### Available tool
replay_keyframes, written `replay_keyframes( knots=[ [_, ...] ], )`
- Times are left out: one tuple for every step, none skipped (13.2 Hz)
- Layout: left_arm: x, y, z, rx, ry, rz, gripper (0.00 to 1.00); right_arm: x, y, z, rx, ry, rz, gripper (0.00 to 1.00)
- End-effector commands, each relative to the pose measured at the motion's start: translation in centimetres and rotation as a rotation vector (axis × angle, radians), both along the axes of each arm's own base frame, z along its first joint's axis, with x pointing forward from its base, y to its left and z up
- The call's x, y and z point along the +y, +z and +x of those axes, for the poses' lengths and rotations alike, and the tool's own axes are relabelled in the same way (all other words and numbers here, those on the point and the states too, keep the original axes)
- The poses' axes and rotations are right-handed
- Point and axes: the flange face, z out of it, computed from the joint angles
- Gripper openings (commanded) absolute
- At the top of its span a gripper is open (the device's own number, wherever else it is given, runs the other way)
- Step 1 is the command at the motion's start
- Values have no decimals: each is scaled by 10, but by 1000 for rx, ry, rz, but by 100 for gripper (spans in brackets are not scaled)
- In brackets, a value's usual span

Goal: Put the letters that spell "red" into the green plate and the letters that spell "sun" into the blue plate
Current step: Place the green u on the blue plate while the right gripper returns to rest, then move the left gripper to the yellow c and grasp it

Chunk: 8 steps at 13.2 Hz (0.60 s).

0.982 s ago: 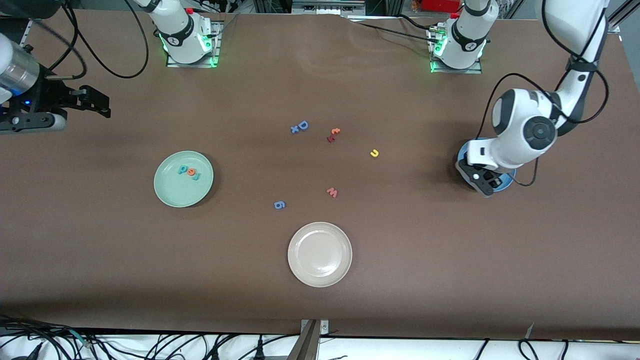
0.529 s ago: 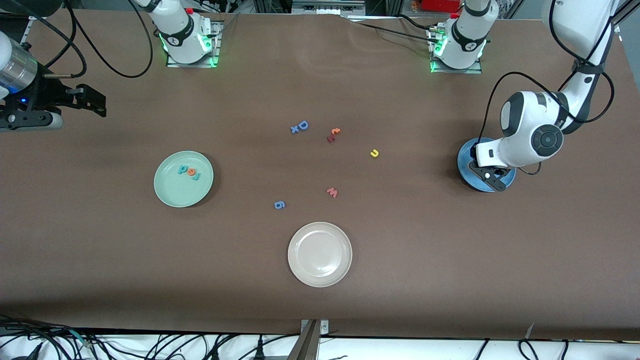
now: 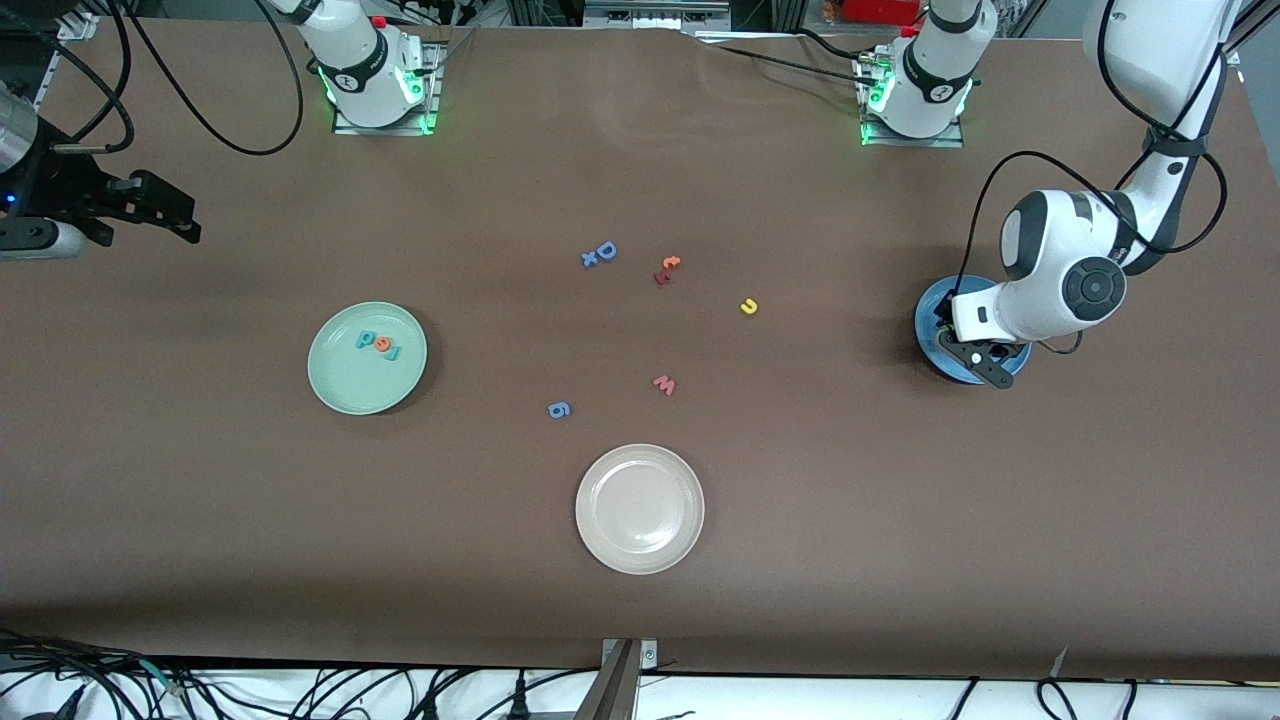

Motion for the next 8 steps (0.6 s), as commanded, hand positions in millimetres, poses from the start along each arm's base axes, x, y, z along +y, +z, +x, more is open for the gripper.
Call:
replay_keyframes(
  knots=[
    [-67,20,-7,11,100,-40,61,-1,2,0,-33,-18,19,100],
    [-94,22,-11,13,127,-35,61,-1,-5,3,-18,-21,18,100],
    [-118,25,-17,13,156,-25,62,-5,-9,6,-7,-25,18,100],
    [-148,26,-26,15,195,-12,62,-4,-12,8,-4,-21,9,100],
    [-181,26,-37,21,236,3,62,-4,-17,10,7,-23,13,100],
    [-213,29,-48,18,263,9,62,-4,-18,11,11,-23,13,100],
    [-237,30,-59,18,268,18,63,-4,-18,10,13,-22,13,100],
    [-256,29,-68,15,232,12,63,-4,-19,9,19,-23,13,100]
  ],
)
